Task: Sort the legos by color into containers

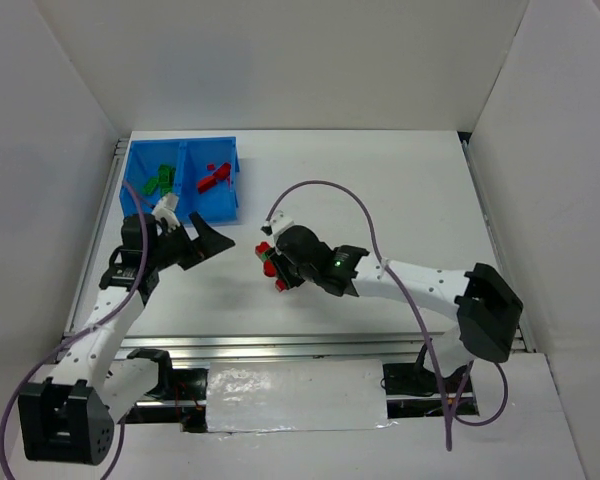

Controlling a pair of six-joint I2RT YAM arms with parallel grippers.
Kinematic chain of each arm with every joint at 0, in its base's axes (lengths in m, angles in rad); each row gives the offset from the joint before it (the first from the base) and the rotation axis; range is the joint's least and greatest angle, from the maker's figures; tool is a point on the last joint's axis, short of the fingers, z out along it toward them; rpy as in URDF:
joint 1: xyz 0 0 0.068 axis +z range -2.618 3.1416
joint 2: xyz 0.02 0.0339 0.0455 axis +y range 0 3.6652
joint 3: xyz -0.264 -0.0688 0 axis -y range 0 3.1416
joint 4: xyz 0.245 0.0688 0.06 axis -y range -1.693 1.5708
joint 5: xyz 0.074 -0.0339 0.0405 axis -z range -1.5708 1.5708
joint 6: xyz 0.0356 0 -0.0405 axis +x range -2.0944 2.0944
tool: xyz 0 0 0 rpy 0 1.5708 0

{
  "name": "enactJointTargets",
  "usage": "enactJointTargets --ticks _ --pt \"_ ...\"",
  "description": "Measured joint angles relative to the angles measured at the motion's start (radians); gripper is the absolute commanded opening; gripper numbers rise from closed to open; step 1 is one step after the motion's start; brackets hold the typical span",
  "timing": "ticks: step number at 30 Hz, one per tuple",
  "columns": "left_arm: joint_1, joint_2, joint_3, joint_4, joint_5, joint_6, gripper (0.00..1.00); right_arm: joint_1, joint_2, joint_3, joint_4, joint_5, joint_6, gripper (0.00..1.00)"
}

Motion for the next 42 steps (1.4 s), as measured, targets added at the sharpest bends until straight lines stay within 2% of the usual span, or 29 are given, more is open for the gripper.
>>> enactJointTargets --ticks 4,9,26,29,30,32,33,36,37,39,40,42 --pt "-0.082 0.085 -0.024 0.086 0.069 -0.095 0.99 0.053 -0.08 -0.016 0.02 -0.018 -0.05 0.0" --pt "-0.183 0.124 0.003 0.166 0.097 -0.14 0.99 0.103 -0.116 -0.016 0.023 -0.018 -0.086 0.0" --pt "-0.196 0.18 0.006 0.212 0.151 -0.135 0.84 0.135 -0.188 -0.018 0.044 0.016 -0.111 0.0" --pt "-0.198 0.181 0.006 0.225 0.177 -0.137 0.72 0.135 -0.201 -0.018 0.056 0.016 -0.111 0.0" --pt "-0.199 0.181 0.006 0.235 0.188 -0.139 0.61 0.135 -0.201 -0.018 0.057 0.016 -0.112 0.0" --pt "-0.202 0.181 0.004 0.266 0.215 -0.149 0.49 0.135 -0.201 -0.018 0.058 0.021 -0.113 0.0" --pt "-0.204 0.18 0.002 0.29 0.229 -0.152 0.35 0.135 -0.201 -0.018 0.056 0.026 -0.113 0.0" --pt "-0.207 0.177 -0.002 0.35 0.258 -0.161 0.17 0.135 -0.192 -0.018 0.045 0.045 -0.112 0.0" --pt "-0.207 0.177 -0.003 0.355 0.261 -0.163 0.07 0.135 -0.19 -0.018 0.045 0.05 -0.114 0.0" --pt "-0.208 0.177 -0.006 0.368 0.265 -0.164 0.0 0.135 -0.19 -0.018 0.046 0.058 -0.114 0.02" --pt "-0.208 0.177 -0.006 0.375 0.266 -0.164 0.0 0.135 -0.19 -0.018 0.047 0.063 -0.114 0.08" --pt "-0.208 0.176 -0.007 0.382 0.265 -0.164 0.0 0.135 -0.19 -0.018 0.051 0.07 -0.113 0.11"
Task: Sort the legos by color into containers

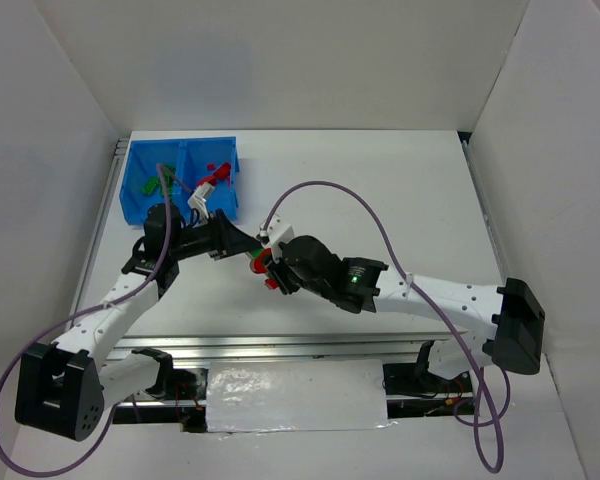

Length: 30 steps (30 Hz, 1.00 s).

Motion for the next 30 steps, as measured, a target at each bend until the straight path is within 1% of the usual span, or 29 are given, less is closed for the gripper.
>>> enactJointTargets --ticks 2,4,5,6,8,9,11,12,17,22,23,24,26,28,30 --pt "0.0 -0.003 -0.001 0.006 -0.004 -0.001 0.0 0.0 0.0 -0.001 0.006 0.002 0.003 0.13" --pt "0.0 -0.01 -0.005 0.01 -0.01 -0.001 0.0 0.0 -0.004 -0.01 0.02 0.002 0.006 0.25" --pt "-0.001 -0.015 -0.007 0.009 -0.015 -0.002 0.0 0.0 -0.007 -0.017 0.027 0.001 0.01 0.38" --pt "-0.002 -0.018 -0.009 0.008 -0.019 -0.003 0.0 0.0 -0.011 -0.024 0.037 0.0 0.013 0.54" --pt "-0.005 -0.025 -0.01 0.008 -0.023 -0.008 0.0 0.0 -0.02 -0.04 0.063 0.002 0.023 0.57" --pt "-0.009 -0.03 -0.01 0.008 -0.024 -0.009 0.0 -0.001 -0.023 -0.045 0.072 0.002 0.026 0.6" --pt "-0.013 -0.043 -0.01 0.007 -0.034 -0.009 0.0 -0.002 -0.029 -0.05 0.082 0.002 0.03 0.64" --pt "-0.014 -0.049 -0.01 0.008 -0.039 -0.01 0.0 -0.002 -0.033 -0.051 0.087 0.003 0.032 0.68" --pt "-0.015 -0.067 -0.01 0.006 -0.077 -0.013 0.0 -0.013 -0.053 -0.061 0.105 0.005 0.046 0.74" --pt "-0.015 -0.066 -0.01 -0.005 -0.121 -0.019 0.0 -0.032 -0.096 -0.083 0.116 0.001 0.068 0.88" --pt "-0.015 -0.065 -0.01 -0.006 -0.128 -0.024 0.0 -0.038 -0.111 -0.09 0.118 -0.002 0.074 0.91" --pt "-0.015 -0.063 -0.01 -0.008 -0.134 -0.027 0.0 -0.044 -0.127 -0.097 0.119 -0.004 0.083 0.98" --pt "-0.015 -0.056 -0.01 -0.008 -0.14 -0.031 0.0 -0.072 -0.17 -0.113 0.125 -0.025 0.11 1.0" --pt "-0.015 -0.053 -0.01 -0.01 -0.145 -0.032 0.0 -0.132 -0.217 -0.137 0.138 -0.073 0.155 1.0" --pt "-0.015 -0.053 -0.006 -0.01 -0.145 -0.034 0.0 -0.238 -0.276 -0.176 0.174 -0.15 0.23 1.0"
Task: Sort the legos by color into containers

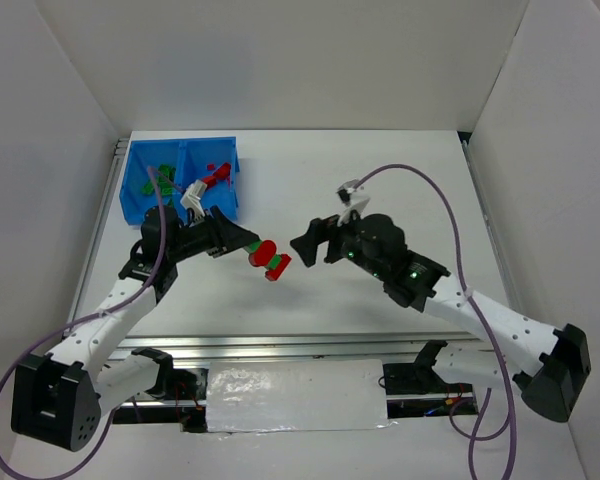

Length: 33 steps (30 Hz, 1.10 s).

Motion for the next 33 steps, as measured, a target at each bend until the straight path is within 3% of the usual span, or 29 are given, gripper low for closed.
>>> enactJointTargets --ticks 3,9,14,18,26,33 --pt "0.0 -0.005 0.01 0.0 0.0 -0.001 0.0 -0.118 -0.087 -0.087 0.073 -0.098 0.101 1.0" --pt "0.0 -0.055 0.021 0.014 0.0 -0.01 0.0 -0.134 -0.145 -0.225 0.251 -0.269 0.296 1.0" --pt "0.0 -0.106 0.021 0.091 0.002 -0.063 0.0 -0.132 -0.15 -0.409 0.537 -0.299 0.528 1.0" --pt "0.0 -0.132 0.021 0.172 0.008 -0.111 0.0 -0.118 -0.149 -0.487 0.64 -0.257 0.652 1.0" --pt "0.0 -0.134 0.016 0.278 0.031 -0.189 0.0 -0.087 -0.119 -0.487 0.891 -0.274 0.702 0.99" --pt "0.0 -0.123 -0.011 0.381 0.058 -0.26 0.0 -0.071 -0.048 -0.429 0.904 -0.273 0.707 1.0"
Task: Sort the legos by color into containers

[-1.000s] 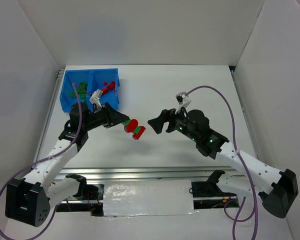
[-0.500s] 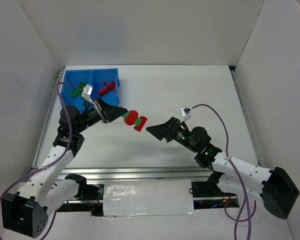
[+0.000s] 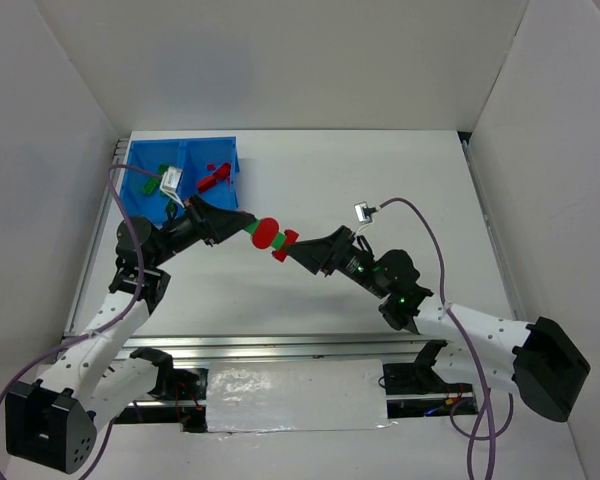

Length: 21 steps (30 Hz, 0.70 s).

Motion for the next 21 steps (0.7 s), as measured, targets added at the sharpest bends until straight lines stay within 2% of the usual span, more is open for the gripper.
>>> enactJointTargets --ticks 7,14,17,18,21 --pt "0.0 0.002 0.0 0.041 0.01 -0.023 0.0 0.007 0.074 0.029 0.042 -0.019 0.006 0.99" --pt "0.0 0.002 -0.013 0.058 0.011 -0.029 0.0 0.057 0.145 0.13 0.068 -0.044 -0.006 0.97" --pt "-0.001 -0.001 -0.013 0.074 0.014 -0.029 0.0 0.068 0.162 0.148 0.069 -0.042 -0.012 0.91" --pt "-0.001 -0.001 -0.013 0.077 0.016 -0.029 0.0 0.07 0.17 0.154 0.07 -0.04 -0.014 0.82" --pt "-0.002 -0.003 -0.014 0.084 0.018 -0.029 0.0 0.072 0.2 0.166 0.079 -0.036 -0.014 0.72"
